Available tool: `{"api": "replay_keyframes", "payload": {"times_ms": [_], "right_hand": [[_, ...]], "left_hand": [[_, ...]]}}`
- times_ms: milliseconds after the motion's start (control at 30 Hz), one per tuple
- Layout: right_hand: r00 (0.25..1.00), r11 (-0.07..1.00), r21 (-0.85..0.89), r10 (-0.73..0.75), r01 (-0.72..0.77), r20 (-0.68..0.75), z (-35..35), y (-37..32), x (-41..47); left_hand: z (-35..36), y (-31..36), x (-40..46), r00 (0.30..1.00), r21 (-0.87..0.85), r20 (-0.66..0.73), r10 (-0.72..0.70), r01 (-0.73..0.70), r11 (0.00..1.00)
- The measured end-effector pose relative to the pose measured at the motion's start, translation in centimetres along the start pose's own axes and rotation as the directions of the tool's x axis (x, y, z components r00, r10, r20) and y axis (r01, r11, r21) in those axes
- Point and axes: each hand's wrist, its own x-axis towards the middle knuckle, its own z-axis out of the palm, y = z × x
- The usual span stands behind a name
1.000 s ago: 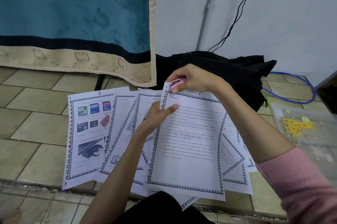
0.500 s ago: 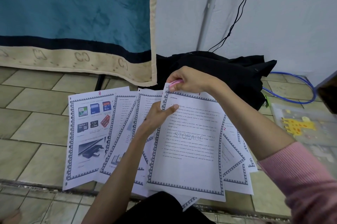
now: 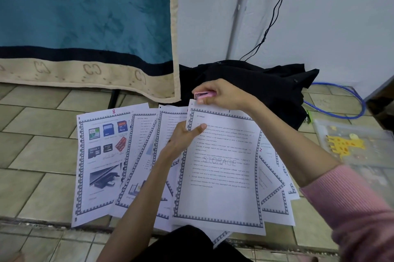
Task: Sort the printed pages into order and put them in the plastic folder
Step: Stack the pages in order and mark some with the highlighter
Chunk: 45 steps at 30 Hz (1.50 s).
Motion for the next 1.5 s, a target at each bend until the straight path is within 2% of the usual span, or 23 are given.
{"api": "replay_keyframes", "payload": {"times_ms": [67,100,167,233,300,367,433,533,700,800,833,900,933,967,1000,1033,1067,1100,1133,1200,1267,1400,1500], "right_hand": [[0.965,0.982,0.188,0.033,0.017,-0.259,-0.4,1.0,-0.8],[0.909,0.963,0.270,0.100,0.014,-0.404,-0.8,1.7,-1.4],[0.732,0.943,0.331,0.252,-0.038,-0.633,-1.7,3.9,-3.1],[0.516,0.930,0.305,0.368,-0.207,-0.773,-2.6,7.3,-5.5],[0.283,0.841,0.368,0.493,-0.397,-0.823,-3.2,11.9,-8.4],[0.118,0.695,0.444,0.601,-0.565,-0.790,-3.1,16.1,-11.4],[0.067,0.593,0.462,0.659,-0.660,-0.750,-2.5,18.9,-13.6],[0.028,0.557,0.524,0.702,-0.645,-0.712,-1.7,20.5,-15.3],[0.073,0.546,0.463,0.697,-0.698,-0.713,-1.5,21.2,-15.7],[0.070,0.506,0.378,0.665,-0.775,-0.744,-1.4,19.8,-15.4],[0.068,0.526,0.332,0.603,-0.783,-0.795,-1.1,18.7,-15.2],[0.124,0.704,0.236,0.420,-0.670,-0.899,0.0,16.5,-14.5],[0.187,0.813,0.221,0.371,-0.538,-0.909,0.8,15.1,-14.3],[0.287,0.878,0.270,0.397,-0.395,-0.872,1.7,13.9,-14.1],[0.427,0.879,0.383,0.474,-0.284,-0.770,2.6,12.2,-14.1],[0.588,0.821,0.518,0.548,-0.241,-0.594,3.4,10.7,-14.2],[0.731,0.759,0.591,0.563,-0.273,-0.385,4.1,9.5,-14.5],[0.827,0.744,0.578,0.526,-0.335,-0.197,4.9,8.9,-14.7],[0.874,0.753,0.546,0.480,-0.368,-0.072,5.6,8.7,-14.8],[0.909,0.763,0.560,0.415,-0.323,-0.041,6.8,9.2,-14.7],[0.888,0.750,0.603,0.437,-0.272,-0.143,7.3,9.2,-14.5],[0.829,0.696,0.672,0.513,-0.252,-0.221,7.1,9.5,-13.7],[0.823,0.651,0.723,0.527,-0.232,-0.211,7.1,9.3,-13.1]], "left_hand": [[0.0,0.0,0.1,1.000,-0.012,0.007,-0.005,0.005,1.000],[0.1,-0.1,0.2,1.000,-0.019,0.006,-0.010,0.010,1.000],[0.1,-0.2,0.5,1.000,-0.029,0.001,-0.023,0.023,0.999],[0.1,-0.2,0.8,1.000,-0.032,0.003,-0.024,0.024,0.999],[0.2,-0.2,0.9,1.000,-0.037,0.004,-0.025,0.025,0.999],[0.4,-0.1,0.9,1.000,-0.044,0.009,-0.016,0.016,0.999],[0.4,0.0,0.9,1.000,-0.037,0.015,-0.012,0.012,0.999],[0.3,0.3,0.8,1.000,-0.032,0.014,-0.025,0.025,0.999],[-0.1,0.5,0.7,0.999,-0.043,-0.012,-0.037,0.036,0.998],[-0.5,0.4,0.8,0.998,-0.058,-0.024,-0.053,0.051,0.997],[-0.6,0.3,0.7,0.998,-0.061,-0.027,-0.061,0.059,0.996],[-0.9,0.2,0.8,0.997,-0.084,-0.033,-0.073,0.070,0.994],[-0.9,0.2,0.8,0.997,-0.101,-0.030,-0.075,0.072,0.992],[-1.0,0.2,0.9,0.997,-0.122,-0.026,-0.073,0.070,0.990],[-1.1,0.3,0.9,0.997,-0.147,-0.023,-0.068,0.064,0.987],[-1.3,0.3,1.0,0.997,-0.173,-0.024,-0.068,0.063,0.983],[-1.4,0.4,1.1,0.997,-0.204,-0.034,-0.076,0.068,0.977],[-1.7,0.4,1.2,0.995,-0.236,-0.052,-0.090,0.075,0.969],[-1.9,0.4,1.4,0.992,-0.272,-0.071,-0.104,0.081,0.959],[-2.4,0.4,1.7,0.988,-0.317,-0.086,-0.130,0.097,0.943],[-2.7,0.3,1.7,0.988,-0.314,-0.046,-0.147,0.125,0.941],[-2.8,-1.0,0.8,0.969,-0.117,0.138,-0.207,0.223,0.968],[-2.3,-1.8,0.2,0.979,-0.139,0.073,-0.191,0.200,0.970]]}}
